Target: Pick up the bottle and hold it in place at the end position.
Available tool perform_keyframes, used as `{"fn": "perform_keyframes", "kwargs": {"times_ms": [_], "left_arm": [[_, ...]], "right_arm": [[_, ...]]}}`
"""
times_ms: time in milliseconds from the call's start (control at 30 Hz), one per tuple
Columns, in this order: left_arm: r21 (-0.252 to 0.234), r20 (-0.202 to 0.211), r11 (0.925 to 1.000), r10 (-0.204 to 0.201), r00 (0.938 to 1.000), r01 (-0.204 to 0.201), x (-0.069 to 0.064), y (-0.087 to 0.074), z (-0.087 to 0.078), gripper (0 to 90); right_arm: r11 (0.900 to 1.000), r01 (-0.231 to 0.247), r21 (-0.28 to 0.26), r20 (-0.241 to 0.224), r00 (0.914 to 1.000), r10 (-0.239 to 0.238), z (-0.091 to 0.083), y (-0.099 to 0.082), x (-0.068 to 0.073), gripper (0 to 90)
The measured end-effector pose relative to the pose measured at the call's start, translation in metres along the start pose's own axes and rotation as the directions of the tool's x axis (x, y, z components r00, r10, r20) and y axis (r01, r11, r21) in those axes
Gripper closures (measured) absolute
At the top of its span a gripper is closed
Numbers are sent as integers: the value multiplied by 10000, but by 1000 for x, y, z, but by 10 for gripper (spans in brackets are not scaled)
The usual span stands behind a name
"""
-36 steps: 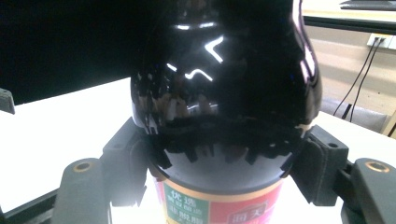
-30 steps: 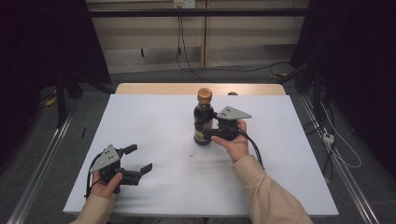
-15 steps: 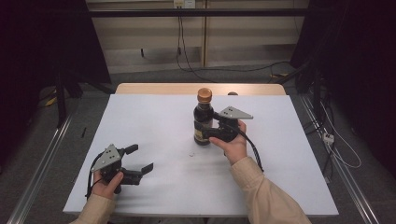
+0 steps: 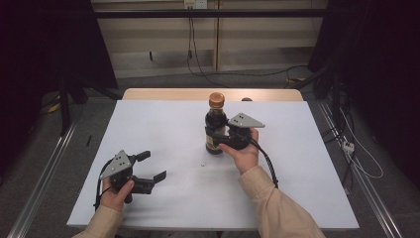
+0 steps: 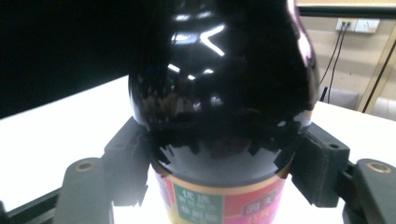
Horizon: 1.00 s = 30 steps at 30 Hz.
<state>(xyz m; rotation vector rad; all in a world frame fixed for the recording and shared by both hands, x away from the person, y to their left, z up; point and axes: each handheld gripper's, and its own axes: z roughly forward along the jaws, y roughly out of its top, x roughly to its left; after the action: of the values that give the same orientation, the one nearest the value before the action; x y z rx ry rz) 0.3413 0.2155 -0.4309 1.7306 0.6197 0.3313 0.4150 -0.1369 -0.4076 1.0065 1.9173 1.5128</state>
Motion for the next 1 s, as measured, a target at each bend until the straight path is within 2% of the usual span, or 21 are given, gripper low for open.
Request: {"fn": "perform_keyframes", "kwargs": {"times_ms": [233,667,767,1000], "left_arm": [[-66,-51,10000,38,10000,-38,2,6,2,46],[-95,71,10000,17,10000,-16,-1,22,7,45],[37,12,10000,-52,10000,52,-1,23,9,43],[47,278,9997,-234,9993,233,-4,31,15,37]], "right_arm": [[9997,259,-37,-704,9972,-261,-2,-1,-10,312],[9997,236,-39,-713,9972,-239,-2,-1,-9,309],[9997,247,-53,-716,9971,-250,-2,-2,-9,308],[9998,209,-29,-724,9972,-210,-2,-2,-10,308]]}}
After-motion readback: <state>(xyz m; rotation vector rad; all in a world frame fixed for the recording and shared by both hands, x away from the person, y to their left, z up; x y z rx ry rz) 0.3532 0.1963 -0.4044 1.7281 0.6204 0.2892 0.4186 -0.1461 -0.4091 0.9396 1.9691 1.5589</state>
